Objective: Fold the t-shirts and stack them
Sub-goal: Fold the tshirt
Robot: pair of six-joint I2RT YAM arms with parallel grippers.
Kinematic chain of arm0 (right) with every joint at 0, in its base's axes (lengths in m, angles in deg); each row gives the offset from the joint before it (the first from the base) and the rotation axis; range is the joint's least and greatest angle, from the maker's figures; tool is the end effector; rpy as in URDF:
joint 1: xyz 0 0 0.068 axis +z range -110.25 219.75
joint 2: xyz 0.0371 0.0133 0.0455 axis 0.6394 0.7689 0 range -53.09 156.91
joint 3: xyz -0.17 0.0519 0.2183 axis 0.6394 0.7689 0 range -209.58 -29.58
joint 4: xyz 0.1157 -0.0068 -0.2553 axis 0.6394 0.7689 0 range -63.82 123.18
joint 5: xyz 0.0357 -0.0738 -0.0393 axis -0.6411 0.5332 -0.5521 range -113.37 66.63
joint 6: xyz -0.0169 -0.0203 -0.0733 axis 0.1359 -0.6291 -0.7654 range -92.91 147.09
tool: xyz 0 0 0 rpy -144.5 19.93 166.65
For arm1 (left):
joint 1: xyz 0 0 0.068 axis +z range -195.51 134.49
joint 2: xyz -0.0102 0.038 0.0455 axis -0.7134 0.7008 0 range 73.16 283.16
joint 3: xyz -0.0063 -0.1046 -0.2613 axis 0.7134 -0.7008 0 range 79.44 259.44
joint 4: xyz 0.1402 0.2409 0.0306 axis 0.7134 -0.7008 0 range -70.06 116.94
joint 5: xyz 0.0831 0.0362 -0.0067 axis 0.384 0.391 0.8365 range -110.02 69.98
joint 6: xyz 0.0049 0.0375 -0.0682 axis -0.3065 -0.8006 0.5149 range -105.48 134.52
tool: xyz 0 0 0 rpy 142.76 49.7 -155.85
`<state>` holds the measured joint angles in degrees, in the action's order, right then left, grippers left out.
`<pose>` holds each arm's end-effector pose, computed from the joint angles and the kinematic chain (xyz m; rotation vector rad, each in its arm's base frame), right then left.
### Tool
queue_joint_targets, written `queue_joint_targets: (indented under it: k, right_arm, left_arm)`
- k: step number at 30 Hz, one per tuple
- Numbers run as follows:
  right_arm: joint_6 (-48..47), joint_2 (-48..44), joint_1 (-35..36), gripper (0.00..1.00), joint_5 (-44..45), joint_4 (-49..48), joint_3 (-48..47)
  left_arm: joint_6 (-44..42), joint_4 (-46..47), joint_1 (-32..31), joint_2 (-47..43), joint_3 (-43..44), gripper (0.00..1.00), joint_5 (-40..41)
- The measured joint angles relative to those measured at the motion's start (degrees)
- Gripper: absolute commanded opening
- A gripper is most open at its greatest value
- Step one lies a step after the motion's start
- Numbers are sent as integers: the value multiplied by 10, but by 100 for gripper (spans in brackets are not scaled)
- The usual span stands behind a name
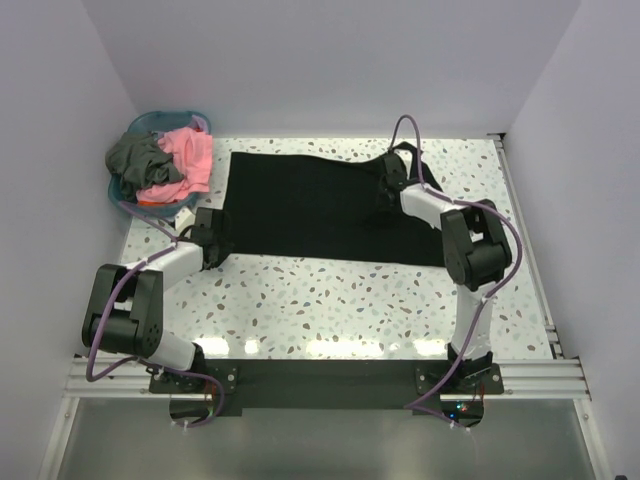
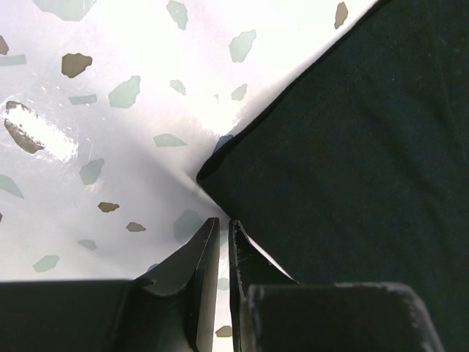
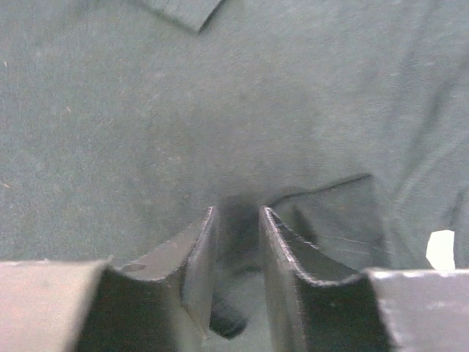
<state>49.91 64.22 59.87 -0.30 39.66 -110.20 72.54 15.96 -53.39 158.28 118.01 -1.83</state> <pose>0.4600 0.1408 0.1419 0.2294 2.3482 -0.1350 0.2963 -0.0200 0.1184 -1.1644 2.2143 -0.0599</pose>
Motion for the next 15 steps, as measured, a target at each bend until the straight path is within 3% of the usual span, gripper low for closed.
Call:
queue_joint_targets:
  k: [3, 11, 15]
  right_arm:
    - [-2, -21, -8, 49, 2, 5, 5]
    - [0, -146, -39, 50, 8, 17, 66]
    - [3, -152, -54, 60, -3, 13, 80]
  left_arm:
    - [-2, -1, 0, -1, -1, 15, 0]
    - [-4, 0, 0, -1, -1, 15, -1]
    - [-6, 0, 2, -1, -1, 15, -4]
